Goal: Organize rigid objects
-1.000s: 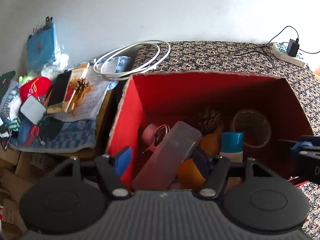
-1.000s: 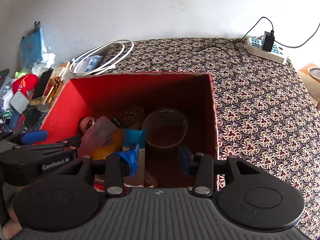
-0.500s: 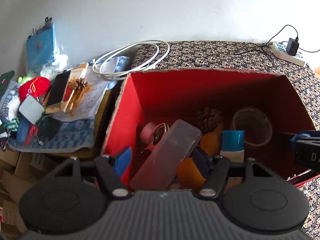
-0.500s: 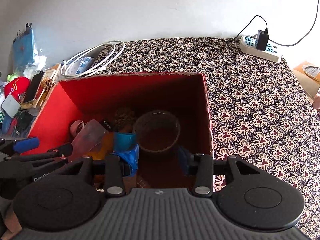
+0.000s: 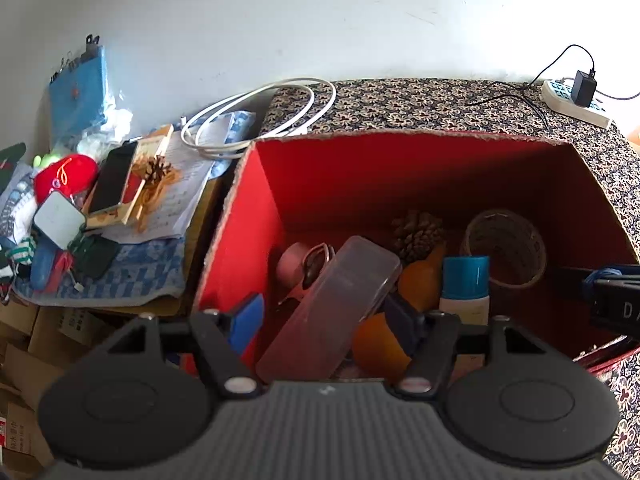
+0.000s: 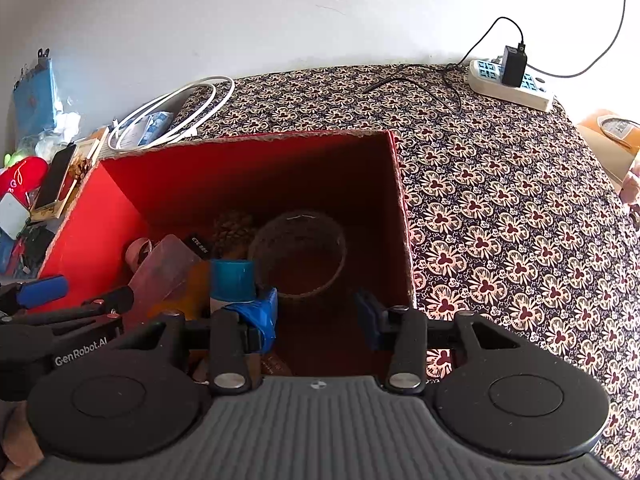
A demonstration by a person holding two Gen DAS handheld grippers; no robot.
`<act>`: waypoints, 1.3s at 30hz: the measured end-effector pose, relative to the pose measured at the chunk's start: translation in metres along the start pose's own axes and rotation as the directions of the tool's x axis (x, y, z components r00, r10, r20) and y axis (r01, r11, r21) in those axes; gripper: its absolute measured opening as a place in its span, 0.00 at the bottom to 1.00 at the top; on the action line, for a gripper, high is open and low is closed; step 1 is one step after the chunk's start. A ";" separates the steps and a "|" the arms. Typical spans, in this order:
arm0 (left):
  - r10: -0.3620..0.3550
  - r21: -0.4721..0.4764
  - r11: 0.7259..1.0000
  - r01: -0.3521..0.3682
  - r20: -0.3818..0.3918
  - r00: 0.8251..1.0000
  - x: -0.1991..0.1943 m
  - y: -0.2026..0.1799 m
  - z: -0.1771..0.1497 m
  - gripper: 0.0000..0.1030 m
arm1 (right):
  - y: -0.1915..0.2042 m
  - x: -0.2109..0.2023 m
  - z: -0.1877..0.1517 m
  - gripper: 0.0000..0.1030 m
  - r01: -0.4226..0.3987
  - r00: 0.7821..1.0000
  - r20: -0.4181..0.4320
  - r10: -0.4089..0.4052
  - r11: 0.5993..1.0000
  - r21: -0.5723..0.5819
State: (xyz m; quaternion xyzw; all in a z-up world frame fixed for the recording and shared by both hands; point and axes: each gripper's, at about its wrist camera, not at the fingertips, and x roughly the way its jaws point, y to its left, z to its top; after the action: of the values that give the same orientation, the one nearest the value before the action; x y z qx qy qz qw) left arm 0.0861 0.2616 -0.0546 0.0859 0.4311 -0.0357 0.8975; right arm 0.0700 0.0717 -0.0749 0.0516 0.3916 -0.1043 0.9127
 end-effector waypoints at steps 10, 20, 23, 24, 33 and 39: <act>-0.008 0.009 1.000 0.008 0.004 1.000 0.001 -0.001 0.000 0.66 | 0.000 0.003 -0.004 0.27 -0.015 1.000 -0.009 0.015 1.000 0.018; -0.026 0.007 1.000 0.026 -0.006 1.000 0.004 0.000 -0.001 0.66 | 0.000 0.002 -0.007 0.27 -0.029 1.000 0.002 0.029 0.999 0.018; -0.030 0.007 1.000 0.030 -0.012 0.999 0.007 0.001 0.000 0.66 | 0.001 0.002 -0.008 0.27 -0.025 1.000 0.007 0.025 1.000 0.009; -0.030 0.007 1.000 0.031 -0.013 0.999 0.007 0.001 0.000 0.66 | 0.001 0.002 -0.008 0.27 -0.027 1.000 0.007 0.027 1.000 0.008; -0.039 0.017 0.999 0.039 -0.016 0.999 0.012 0.002 0.001 0.66 | 0.001 0.004 -0.007 0.27 -0.030 0.999 0.012 0.030 0.999 0.013; -0.047 0.023 0.999 0.047 -0.010 0.999 0.015 0.002 0.002 0.66 | 0.003 0.006 -0.006 0.27 -0.028 0.999 0.018 0.028 1.000 0.013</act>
State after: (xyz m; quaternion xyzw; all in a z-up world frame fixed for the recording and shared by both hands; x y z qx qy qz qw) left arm 0.0972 0.2631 -0.0652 0.0863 0.4366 -0.0615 0.8934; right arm 0.0701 0.0745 -0.0835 0.0623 0.3822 -0.0945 0.9171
